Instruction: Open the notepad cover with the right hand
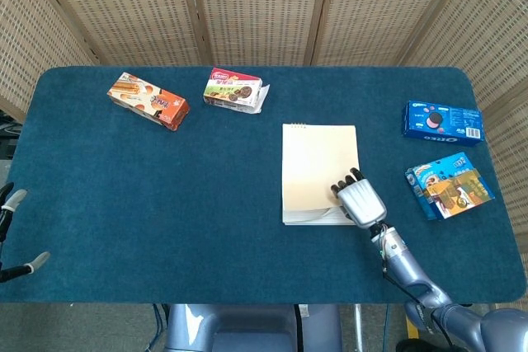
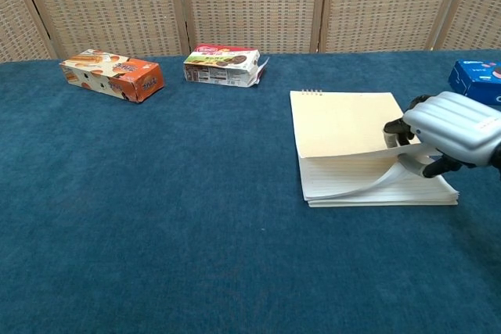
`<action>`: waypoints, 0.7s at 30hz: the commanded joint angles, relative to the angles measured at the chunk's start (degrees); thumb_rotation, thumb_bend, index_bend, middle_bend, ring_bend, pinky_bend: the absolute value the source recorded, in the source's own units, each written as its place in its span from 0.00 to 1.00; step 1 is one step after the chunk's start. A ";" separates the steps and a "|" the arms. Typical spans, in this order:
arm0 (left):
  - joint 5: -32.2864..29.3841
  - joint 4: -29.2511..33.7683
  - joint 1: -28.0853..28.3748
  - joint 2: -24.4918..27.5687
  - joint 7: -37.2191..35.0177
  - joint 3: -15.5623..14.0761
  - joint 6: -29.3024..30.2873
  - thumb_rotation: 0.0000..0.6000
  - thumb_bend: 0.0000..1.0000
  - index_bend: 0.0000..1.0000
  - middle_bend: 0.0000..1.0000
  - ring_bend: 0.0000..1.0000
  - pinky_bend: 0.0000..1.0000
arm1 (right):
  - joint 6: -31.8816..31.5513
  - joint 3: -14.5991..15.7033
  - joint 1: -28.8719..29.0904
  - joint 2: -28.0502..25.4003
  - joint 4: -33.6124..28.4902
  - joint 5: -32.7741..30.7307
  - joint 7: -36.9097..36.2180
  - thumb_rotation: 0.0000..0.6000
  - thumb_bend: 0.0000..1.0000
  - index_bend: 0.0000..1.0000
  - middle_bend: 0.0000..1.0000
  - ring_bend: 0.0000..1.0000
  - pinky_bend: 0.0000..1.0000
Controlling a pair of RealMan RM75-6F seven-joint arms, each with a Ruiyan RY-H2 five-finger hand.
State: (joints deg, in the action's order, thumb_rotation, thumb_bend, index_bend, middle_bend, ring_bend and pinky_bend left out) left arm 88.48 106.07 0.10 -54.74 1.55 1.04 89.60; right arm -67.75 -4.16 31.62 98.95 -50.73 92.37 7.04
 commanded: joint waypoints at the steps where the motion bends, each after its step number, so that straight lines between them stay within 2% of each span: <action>1: -0.03 0.07 0.03 -0.02 0.13 -0.01 -0.06 1.00 0.00 0.00 0.00 0.00 0.00 | -0.79 0.41 -0.36 -0.33 0.52 -0.14 -2.94 1.00 0.65 0.63 0.59 0.45 0.26; 6: 0.07 0.09 0.03 -0.08 0.28 -0.07 -0.05 1.00 0.00 0.00 0.00 0.00 0.00 | -1.72 1.30 -0.98 -1.42 -0.04 0.14 -6.63 1.00 0.67 0.64 0.59 0.45 0.26; 12: 0.43 0.08 -0.14 -0.03 0.07 -0.22 0.28 1.00 0.00 0.00 0.00 0.00 0.00 | -4.40 4.28 -2.07 -4.07 -1.49 3.00 -9.69 1.00 0.67 0.64 0.60 0.45 0.26; 21: 0.96 0.02 -0.36 0.09 -0.37 -0.39 0.75 1.00 0.00 0.00 0.00 0.00 0.00 | -8.67 8.41 -3.81 -9.19 -8.36 7.54 -10.20 1.00 0.67 0.65 0.60 0.46 0.26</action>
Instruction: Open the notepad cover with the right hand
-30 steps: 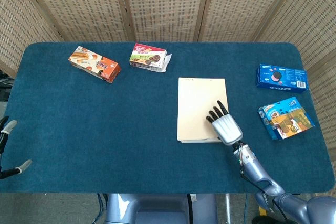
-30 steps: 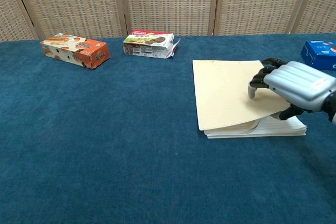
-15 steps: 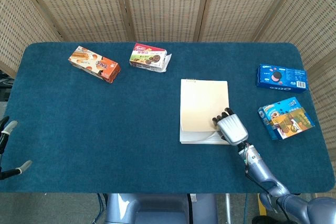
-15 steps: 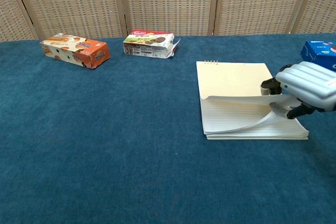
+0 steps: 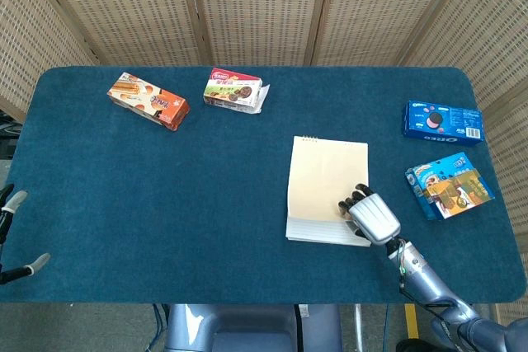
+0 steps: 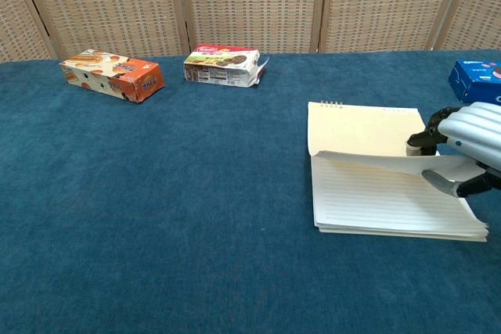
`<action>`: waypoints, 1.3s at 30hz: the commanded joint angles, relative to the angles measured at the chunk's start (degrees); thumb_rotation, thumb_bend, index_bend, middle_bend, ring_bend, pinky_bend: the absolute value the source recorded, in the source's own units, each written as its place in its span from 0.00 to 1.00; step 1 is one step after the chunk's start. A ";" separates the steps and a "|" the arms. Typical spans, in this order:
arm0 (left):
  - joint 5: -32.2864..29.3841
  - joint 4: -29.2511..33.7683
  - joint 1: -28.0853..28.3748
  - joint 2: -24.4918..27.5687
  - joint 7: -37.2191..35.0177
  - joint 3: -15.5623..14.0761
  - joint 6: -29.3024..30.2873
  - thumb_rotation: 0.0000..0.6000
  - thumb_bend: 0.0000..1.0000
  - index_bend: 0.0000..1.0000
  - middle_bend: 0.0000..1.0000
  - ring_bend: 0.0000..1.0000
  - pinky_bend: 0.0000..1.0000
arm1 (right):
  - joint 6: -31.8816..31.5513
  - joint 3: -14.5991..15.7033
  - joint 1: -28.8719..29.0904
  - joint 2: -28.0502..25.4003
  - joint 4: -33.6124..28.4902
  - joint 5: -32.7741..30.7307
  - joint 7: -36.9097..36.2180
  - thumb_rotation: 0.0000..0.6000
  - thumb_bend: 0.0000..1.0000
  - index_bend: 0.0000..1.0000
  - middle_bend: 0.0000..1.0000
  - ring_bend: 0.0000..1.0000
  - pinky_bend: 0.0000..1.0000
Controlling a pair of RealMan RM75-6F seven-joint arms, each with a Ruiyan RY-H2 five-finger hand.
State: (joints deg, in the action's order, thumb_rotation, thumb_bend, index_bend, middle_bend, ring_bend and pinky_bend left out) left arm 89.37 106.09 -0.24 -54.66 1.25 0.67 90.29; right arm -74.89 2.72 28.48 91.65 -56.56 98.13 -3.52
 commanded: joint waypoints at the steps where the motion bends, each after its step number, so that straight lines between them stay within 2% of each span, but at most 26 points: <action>1: 0.14 -0.01 -0.05 0.03 -0.13 -0.04 0.11 1.00 0.00 0.00 0.00 0.00 0.00 | -2.24 2.13 -0.89 -2.58 -3.55 2.59 0.57 1.00 0.67 0.65 0.60 0.46 0.26; 11: 0.72 -0.28 -0.40 0.34 -1.26 -0.18 0.84 1.00 0.00 0.00 0.00 0.00 0.00 | -6.12 7.20 -3.00 -11.12 -15.59 8.38 3.87 1.00 0.67 0.65 0.61 0.46 0.26; 16: 0.76 -0.33 -0.31 0.29 -1.14 -0.21 0.65 1.00 0.00 0.00 0.00 0.00 0.00 | -7.64 5.87 -2.45 -15.36 -21.81 8.99 5.20 1.00 0.67 0.65 0.61 0.46 0.26; 22: 0.67 -0.28 -0.05 0.08 -0.53 -0.25 0.09 1.00 0.00 0.00 0.00 0.00 0.00 | -2.85 -1.22 1.46 -18.14 -27.00 3.10 8.02 1.00 0.67 0.65 0.61 0.46 0.26; 27: -1.28 -0.06 0.65 0.07 -0.28 0.34 -1.41 1.00 0.00 0.00 0.00 0.00 0.00 | 6.86 -9.99 6.95 -20.47 -30.31 -8.34 12.75 1.00 0.67 0.65 0.60 0.46 0.26; 29: -2.12 0.11 1.04 0.12 -0.15 0.59 -2.21 1.00 0.00 0.00 0.00 0.00 0.00 | 9.80 -12.36 8.64 -20.64 -30.34 -12.04 14.64 1.00 0.67 0.65 0.60 0.46 0.26; 34: -5.87 0.65 2.55 0.12 0.53 1.94 -4.92 1.00 0.00 0.00 0.00 0.00 0.00 | 20.29 -18.48 15.91 -18.45 -24.50 -23.80 23.04 1.00 0.67 0.65 0.60 0.46 0.26; 39: -8.77 0.63 3.50 -0.13 1.42 2.88 -6.62 1.00 0.00 0.00 0.00 0.00 0.00 | 25.36 -20.88 20.52 -14.54 -17.37 -31.37 28.70 1.00 0.67 0.65 0.60 0.46 0.26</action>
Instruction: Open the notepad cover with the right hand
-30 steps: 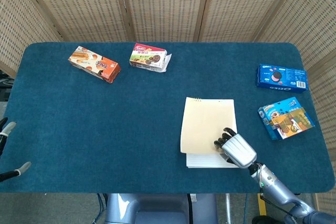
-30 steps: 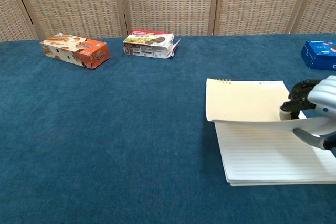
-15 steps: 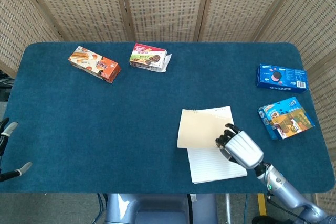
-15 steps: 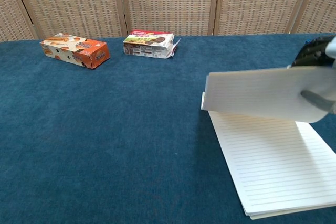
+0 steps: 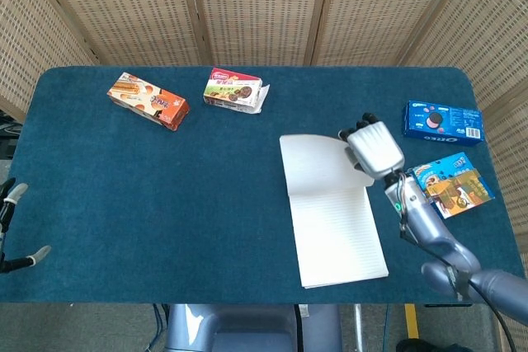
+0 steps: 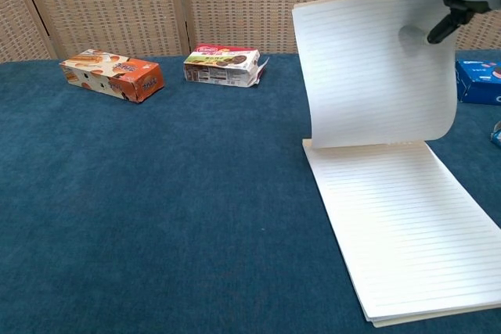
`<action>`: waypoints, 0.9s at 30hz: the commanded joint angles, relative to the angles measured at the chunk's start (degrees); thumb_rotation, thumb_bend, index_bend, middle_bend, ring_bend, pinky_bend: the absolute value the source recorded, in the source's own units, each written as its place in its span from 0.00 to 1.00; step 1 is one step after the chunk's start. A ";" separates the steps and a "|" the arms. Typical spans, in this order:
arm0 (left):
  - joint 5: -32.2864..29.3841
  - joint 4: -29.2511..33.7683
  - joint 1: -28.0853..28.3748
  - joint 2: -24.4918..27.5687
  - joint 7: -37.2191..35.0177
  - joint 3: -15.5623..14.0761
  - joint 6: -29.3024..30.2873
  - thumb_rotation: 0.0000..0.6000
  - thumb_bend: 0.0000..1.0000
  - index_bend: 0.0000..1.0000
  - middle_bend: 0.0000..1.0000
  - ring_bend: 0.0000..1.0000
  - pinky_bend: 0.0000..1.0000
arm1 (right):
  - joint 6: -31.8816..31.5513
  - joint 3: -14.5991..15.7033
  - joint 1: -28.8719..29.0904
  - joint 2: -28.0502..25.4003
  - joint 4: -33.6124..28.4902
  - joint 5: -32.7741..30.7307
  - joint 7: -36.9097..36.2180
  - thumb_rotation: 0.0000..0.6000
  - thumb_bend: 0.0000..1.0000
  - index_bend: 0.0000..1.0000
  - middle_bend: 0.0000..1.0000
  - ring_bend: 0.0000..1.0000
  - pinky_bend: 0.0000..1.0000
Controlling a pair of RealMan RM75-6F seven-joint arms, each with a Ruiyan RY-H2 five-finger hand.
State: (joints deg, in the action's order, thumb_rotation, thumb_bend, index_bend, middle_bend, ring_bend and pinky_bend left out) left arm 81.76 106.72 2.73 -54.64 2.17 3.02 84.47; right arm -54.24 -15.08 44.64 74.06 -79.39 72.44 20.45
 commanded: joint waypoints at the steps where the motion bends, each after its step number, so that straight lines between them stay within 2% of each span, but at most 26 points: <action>1: -2.17 -0.10 0.85 -0.28 0.79 0.88 -1.32 1.00 0.00 0.00 0.00 0.00 0.00 | 6.32 -3.87 6.03 4.78 8.61 -8.26 6.23 1.00 0.67 0.65 0.60 0.46 0.26; 3: -3.92 -0.14 1.37 -0.47 1.41 1.42 -2.23 1.00 0.00 0.00 0.00 0.00 0.00 | 8.83 -4.90 8.58 7.98 14.09 -12.93 8.48 1.00 0.65 0.63 0.55 0.42 0.26; 5: -5.48 -0.13 1.87 -0.60 1.89 1.85 -3.13 1.00 0.00 0.00 0.00 0.00 0.00 | 12.07 -5.67 10.84 10.79 19.26 -19.16 11.27 1.00 0.45 0.42 0.32 0.25 0.22; 6: -6.29 -0.15 2.16 -0.64 2.18 2.07 -3.64 1.00 0.00 0.00 0.00 0.00 0.00 | 14.43 -5.75 12.12 12.07 21.96 -23.84 13.70 1.00 0.25 0.22 0.16 0.12 0.15; 7: -6.68 -0.19 2.31 -0.66 2.30 2.18 -3.89 1.00 0.00 0.00 0.00 0.00 0.00 | 15.60 -5.70 12.74 12.61 23.21 -26.30 15.00 1.00 0.09 0.07 0.04 0.03 0.07; 8: -7.29 -0.26 2.54 -0.70 2.42 2.36 -4.27 1.00 0.00 0.00 0.00 0.00 0.00 | 16.93 -5.56 13.63 13.47 25.09 -30.06 17.00 1.00 0.02 0.02 0.01 0.00 0.03; 10: -8.53 -0.47 2.91 -0.82 2.64 2.72 -4.93 1.00 0.00 0.00 0.00 0.00 0.00 | 17.68 -5.81 14.99 15.25 28.00 -35.38 19.01 1.00 0.00 0.00 0.00 0.00 0.00; 12: -9.56 -0.69 3.35 -0.97 3.01 3.00 -5.66 1.00 0.00 0.00 0.00 0.00 0.00 | 17.13 -6.63 15.85 17.06 30.54 -37.09 18.32 1.00 0.00 0.00 0.00 0.00 0.00; 18: -11.70 -1.10 4.44 -1.13 3.97 3.14 -7.95 1.00 0.00 0.00 0.00 0.00 0.00 | 14.47 -7.20 17.82 21.88 39.03 -34.03 14.41 1.00 0.00 0.00 0.00 0.00 0.00; 21: -12.67 -1.41 4.90 -1.31 4.07 3.48 -8.52 1.00 0.00 0.00 0.00 0.00 0.00 | 11.80 -6.86 18.17 23.28 41.64 -30.16 11.01 1.00 0.00 0.00 0.00 0.00 0.00; 24: -13.07 -1.64 5.25 -1.39 4.08 3.57 -9.03 1.00 0.00 0.00 0.00 0.00 0.00 | 8.31 -5.91 16.62 22.95 40.33 -25.25 5.44 1.00 0.00 0.00 0.00 0.00 0.00; 27: -12.84 -2.00 5.25 -1.57 3.82 3.73 -8.44 1.00 0.00 0.00 0.00 0.00 0.00 | 2.72 -3.14 12.46 19.52 33.93 -17.61 -1.75 1.00 0.00 0.00 0.00 0.00 0.00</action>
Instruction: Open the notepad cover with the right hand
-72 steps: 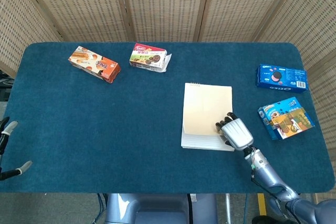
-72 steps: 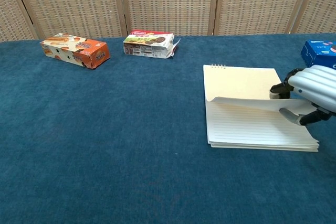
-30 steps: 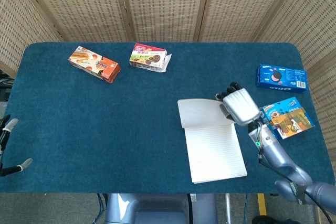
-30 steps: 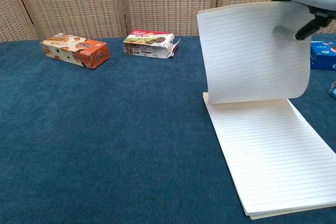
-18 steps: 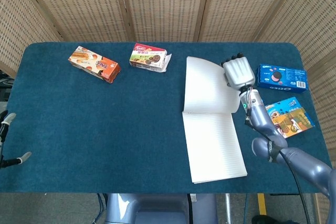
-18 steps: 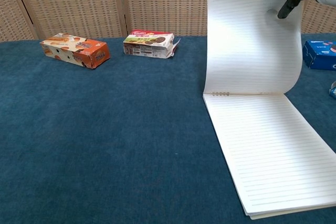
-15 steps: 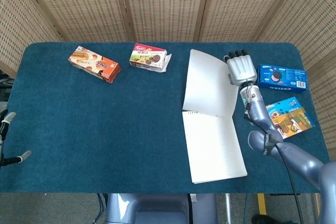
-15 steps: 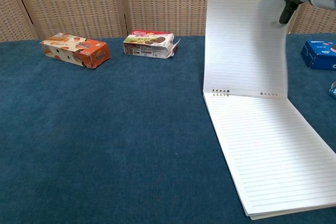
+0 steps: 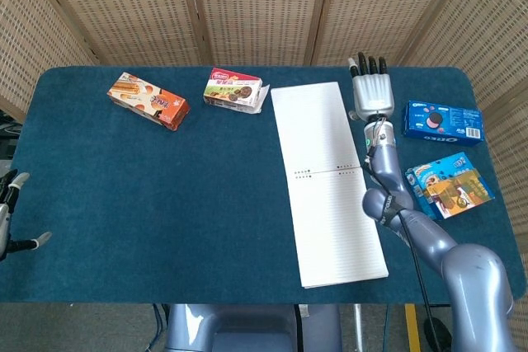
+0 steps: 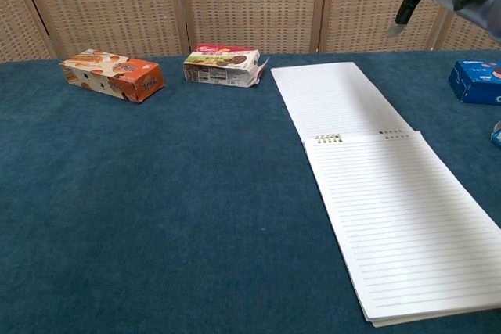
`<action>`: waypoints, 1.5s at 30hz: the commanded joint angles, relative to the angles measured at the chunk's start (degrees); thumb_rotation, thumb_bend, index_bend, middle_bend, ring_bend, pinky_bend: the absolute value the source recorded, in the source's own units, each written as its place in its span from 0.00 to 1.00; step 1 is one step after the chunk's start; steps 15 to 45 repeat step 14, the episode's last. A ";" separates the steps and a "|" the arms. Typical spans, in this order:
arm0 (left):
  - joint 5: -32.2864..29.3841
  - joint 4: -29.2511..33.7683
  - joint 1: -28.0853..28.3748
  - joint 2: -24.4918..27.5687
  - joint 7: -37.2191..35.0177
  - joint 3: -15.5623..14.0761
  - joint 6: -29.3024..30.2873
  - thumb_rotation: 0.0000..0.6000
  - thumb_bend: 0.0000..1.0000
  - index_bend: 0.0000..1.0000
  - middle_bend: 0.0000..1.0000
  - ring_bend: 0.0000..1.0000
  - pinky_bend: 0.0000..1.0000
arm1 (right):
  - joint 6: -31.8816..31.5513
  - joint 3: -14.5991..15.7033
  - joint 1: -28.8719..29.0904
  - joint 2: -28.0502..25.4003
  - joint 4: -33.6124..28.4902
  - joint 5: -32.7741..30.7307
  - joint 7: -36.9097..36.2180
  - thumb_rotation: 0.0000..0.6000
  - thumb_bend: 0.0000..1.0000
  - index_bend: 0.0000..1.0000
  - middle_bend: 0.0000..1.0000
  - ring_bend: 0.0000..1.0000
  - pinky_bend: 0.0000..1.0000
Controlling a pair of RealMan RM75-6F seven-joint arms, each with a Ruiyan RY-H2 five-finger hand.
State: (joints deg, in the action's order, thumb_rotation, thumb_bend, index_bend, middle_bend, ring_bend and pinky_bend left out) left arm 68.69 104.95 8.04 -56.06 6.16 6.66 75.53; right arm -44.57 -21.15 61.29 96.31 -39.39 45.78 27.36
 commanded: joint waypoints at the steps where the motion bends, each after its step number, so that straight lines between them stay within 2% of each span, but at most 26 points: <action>1: 0.58 -0.40 -0.15 -0.29 -0.29 0.13 0.95 1.00 0.00 0.00 0.00 0.00 0.00 | -9.08 3.92 -5.88 -4.27 -8.87 11.25 -10.46 1.00 0.00 0.00 0.00 0.00 0.00; 7: 4.91 -1.10 -1.13 -0.83 -1.96 -0.59 4.00 1.00 0.00 0.00 0.00 0.00 0.00 | -22.51 9.72 -17.58 -15.22 -28.42 21.76 -18.35 1.00 0.00 0.00 0.00 0.00 0.00; 9: 7.20 -0.80 -1.87 -0.57 -2.67 -1.21 5.58 1.00 0.00 0.00 0.00 0.00 0.00 | -28.67 12.53 -23.01 -19.47 -36.03 25.49 -20.36 1.00 0.00 0.00 0.00 0.00 0.00; 14: 10.76 -0.44 -3.23 -0.09 -4.04 -2.39 8.08 1.00 0.00 0.00 0.00 0.00 0.00 | -36.26 16.43 -29.91 -23.82 -43.80 30.48 -22.15 1.00 0.00 0.00 0.00 0.00 0.00; 45: 10.76 -0.44 -3.23 -0.09 -4.04 -2.39 8.08 1.00 0.00 0.00 0.00 0.00 0.00 | -36.26 16.43 -29.91 -23.82 -43.80 30.48 -22.15 1.00 0.00 0.00 0.00 0.00 0.00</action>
